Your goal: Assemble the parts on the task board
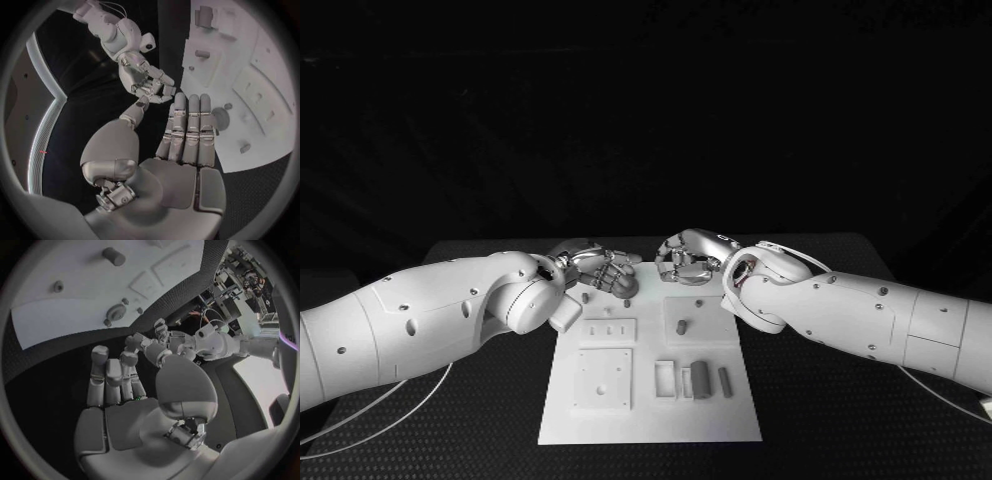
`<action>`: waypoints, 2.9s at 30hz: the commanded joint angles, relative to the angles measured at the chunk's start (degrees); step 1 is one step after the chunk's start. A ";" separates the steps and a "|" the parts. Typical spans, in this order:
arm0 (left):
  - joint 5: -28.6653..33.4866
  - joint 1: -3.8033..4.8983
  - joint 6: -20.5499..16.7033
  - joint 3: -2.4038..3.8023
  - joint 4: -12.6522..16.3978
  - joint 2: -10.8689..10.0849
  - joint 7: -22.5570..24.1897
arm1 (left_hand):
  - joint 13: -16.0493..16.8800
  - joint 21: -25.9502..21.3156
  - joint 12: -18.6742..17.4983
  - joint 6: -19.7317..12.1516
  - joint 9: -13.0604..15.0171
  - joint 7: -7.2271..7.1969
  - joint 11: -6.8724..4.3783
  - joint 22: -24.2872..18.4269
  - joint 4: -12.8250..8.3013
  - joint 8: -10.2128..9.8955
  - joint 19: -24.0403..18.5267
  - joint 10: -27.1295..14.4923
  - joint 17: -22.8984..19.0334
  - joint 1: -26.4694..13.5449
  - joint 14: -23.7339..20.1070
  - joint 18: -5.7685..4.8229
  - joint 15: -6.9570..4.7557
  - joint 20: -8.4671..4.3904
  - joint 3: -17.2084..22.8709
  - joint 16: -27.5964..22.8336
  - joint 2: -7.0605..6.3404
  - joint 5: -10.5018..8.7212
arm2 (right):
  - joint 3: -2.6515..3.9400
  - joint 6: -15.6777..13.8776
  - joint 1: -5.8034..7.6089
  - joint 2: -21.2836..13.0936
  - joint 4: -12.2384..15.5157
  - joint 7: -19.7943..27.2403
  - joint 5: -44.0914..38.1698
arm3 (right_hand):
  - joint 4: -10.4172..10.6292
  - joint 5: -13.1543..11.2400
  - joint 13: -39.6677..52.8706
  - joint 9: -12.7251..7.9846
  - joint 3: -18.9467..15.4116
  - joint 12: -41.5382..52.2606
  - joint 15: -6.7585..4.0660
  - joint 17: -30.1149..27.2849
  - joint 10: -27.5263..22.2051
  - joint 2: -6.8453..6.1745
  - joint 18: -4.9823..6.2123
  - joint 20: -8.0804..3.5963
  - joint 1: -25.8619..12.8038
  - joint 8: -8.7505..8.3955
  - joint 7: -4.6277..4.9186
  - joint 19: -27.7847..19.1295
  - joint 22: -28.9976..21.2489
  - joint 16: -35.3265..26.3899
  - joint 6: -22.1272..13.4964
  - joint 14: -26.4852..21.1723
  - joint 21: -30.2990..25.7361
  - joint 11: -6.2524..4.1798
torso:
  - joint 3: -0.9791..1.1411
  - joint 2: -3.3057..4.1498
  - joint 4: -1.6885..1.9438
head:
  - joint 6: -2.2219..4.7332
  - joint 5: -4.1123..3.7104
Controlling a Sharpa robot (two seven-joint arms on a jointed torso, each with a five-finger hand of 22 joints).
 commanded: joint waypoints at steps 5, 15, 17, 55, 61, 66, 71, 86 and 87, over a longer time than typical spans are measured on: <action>-0.62 0.02 -0.24 -0.03 0.01 1.18 -1.69 | 0.68 -0.08 0.76 0.21 0.01 0.19 0.12 0.21 -0.88 -0.50 0.30 -0.93 0.57 0.42 -0.09 0.83 0.08 -0.11 -0.01 0.21 1.08 -0.23 | 0.02 0.49 -0.03 0.59 2.02 -1.86 -2.45 | -0.30 -0.12 0.03 0.04 -0.09 0.15 -0.61 -0.10 -0.58 0.20 0.88 0.02 -0.05 0.13 -0.89 0.39 0.91 0.17 12.54 0.55 0.32 -1.02 | -0.04 -0.02 -0.02 | 0.01 0.42; -1.16 -0.01 0.33 -0.31 -0.08 1.70 -2.82 | 1.08 -0.19 1.01 0.36 0.03 0.19 0.18 0.31 -1.19 -0.58 0.26 -1.33 0.88 0.44 -0.18 0.75 0.12 -0.08 -0.05 0.09 1.48 -0.23 | 0.02 0.35 -0.04 0.70 3.86 -1.91 -2.62 | -0.33 -0.12 0.01 0.05 -0.04 0.12 -0.65 -0.07 -0.52 0.20 0.88 -0.03 -0.06 0.11 -0.90 0.45 0.90 0.14 12.56 0.67 0.33 -1.04 | 0.02 0.00 -0.01 | -0.13 0.25; -1.16 -0.01 0.50 -0.34 -0.08 1.72 -2.81 | 1.15 -0.20 1.05 0.40 0.04 0.18 0.19 0.33 -1.19 -0.59 0.26 -1.39 0.93 0.38 -0.19 0.74 0.13 -0.08 -0.07 0.07 1.54 -0.23 | 0.02 0.41 -0.05 0.80 3.97 -1.89 -2.61 | -0.33 -0.12 0.01 0.06 -0.04 0.12 -0.66 -0.09 -0.51 0.20 0.88 -0.04 -0.07 0.11 -0.91 0.46 0.89 0.14 12.56 0.67 0.34 -1.04 | 0.03 0.00 -0.01 | -0.19 0.22; -0.66 -0.01 0.44 -0.43 -0.24 2.33 -2.34 | 3.55 -0.93 2.92 3.92 0.76 -1.12 -0.81 1.19 -3.71 -0.18 0.75 -0.67 2.99 3.63 1.72 -0.07 -0.69 -0.70 4.12 -0.51 7.51 -0.23 | -0.03 2.03 -0.06 2.12 4.56 -1.88 -2.52 | -0.35 -0.13 -0.03 0.08 0.04 0.03 -0.74 -0.06 -0.38 0.13 0.88 -0.14 -0.19 0.03 -0.92 0.56 0.84 0.04 12.59 0.90 0.33 -1.07 | 0.02 0.13 -0.01 | -0.35 -0.12; -0.66 -0.01 0.45 -0.43 -0.28 2.46 -2.45 | 3.73 -1.00 2.88 4.39 0.90 -1.32 -0.96 1.35 -4.03 -0.07 0.79 -0.24 3.25 4.05 1.96 -0.23 -0.79 -0.82 4.94 -0.58 7.66 -0.21 | -0.04 2.17 -0.06 2.14 4.65 -1.94 -2.52 | -0.35 -0.12 -0.04 0.09 0.06 0.02 -0.75 -0.02 -0.37 0.13 0.88 -0.15 -0.21 0.02 -0.93 0.57 0.83 0.04 12.60 0.96 0.33 -1.07 | 0.03 0.14 0.00 | -0.44 -0.14; -0.66 -0.01 0.20 -0.43 -0.36 2.54 -2.61 | 3.89 -1.11 2.73 4.77 0.96 -1.49 -1.09 1.51 -4.34 -0.14 0.79 0.11 3.45 4.75 2.09 -0.40 -0.86 -0.95 5.94 -0.79 8.00 0.02 | -0.08 2.30 -0.07 2.19 4.69 -2.15 -2.52 | -0.36 -0.12 -0.04 0.09 0.07 0.01 -0.76 -0.04 -0.35 0.13 0.88 -0.16 -0.21 0.02 -0.93 0.58 0.83 0.03 12.61 0.96 0.33 -1.08 | 0.03 0.16 0.00 | -0.54 -0.16; -0.66 -0.02 -0.21 -0.43 -0.41 2.60 -2.67 | 4.25 -1.38 2.46 5.54 1.11 -1.77 -1.29 1.83 -4.49 -0.28 0.71 0.82 3.88 5.44 2.53 -0.79 -0.96 -1.15 7.34 -1.10 7.83 2.93 | -0.09 2.37 -0.07 2.21 4.50 -2.27 -2.52 | -0.37 -0.13 -0.04 0.10 0.08 0.00 -0.76 -0.04 -0.34 0.12 0.88 -0.17 -0.22 0.01 -0.93 0.58 0.83 0.02 12.62 0.97 0.33 -1.08 | 0.03 0.14 -0.02 | -0.65 -0.16; -0.50 -0.08 -1.73 -0.44 -0.68 3.32 -3.58 | 6.56 -2.35 1.15 6.92 3.15 -2.10 -1.62 4.01 -2.01 -1.43 0.71 2.12 6.53 -2.04 3.63 -1.60 -1.31 -1.64 7.26 -2.67 0.84 26.55 | -0.13 2.44 -0.09 2.35 4.74 -2.27 -2.52 | -0.38 -0.13 -0.05 0.11 0.11 -0.02 -0.78 0.05 -0.31 0.11 0.88 -0.20 -0.23 -0.01 -0.94 0.60 0.82 0.01 12.64 1.07 0.32 -1.09 | 0.01 0.16 0.02 | -0.86 -0.43; -0.50 -0.09 -1.88 -0.44 -0.68 3.32 -3.65 | 6.61 -2.41 1.09 6.85 3.18 -2.06 -1.59 4.06 -1.82 -1.52 0.64 2.04 6.57 -2.39 3.56 -1.60 -1.27 -1.61 7.18 -2.77 0.58 26.58 | -0.13 2.46 -0.09 2.35 4.74 -2.27 -2.52 | -0.38 -0.13 -0.05 0.11 0.12 -0.02 -0.78 0.10 -0.31 0.11 0.88 -0.20 -0.23 -0.01 -0.94 0.60 0.82 0.01 12.64 1.12 0.32 -1.09 | 0.01 0.16 0.02 | -0.86 -0.43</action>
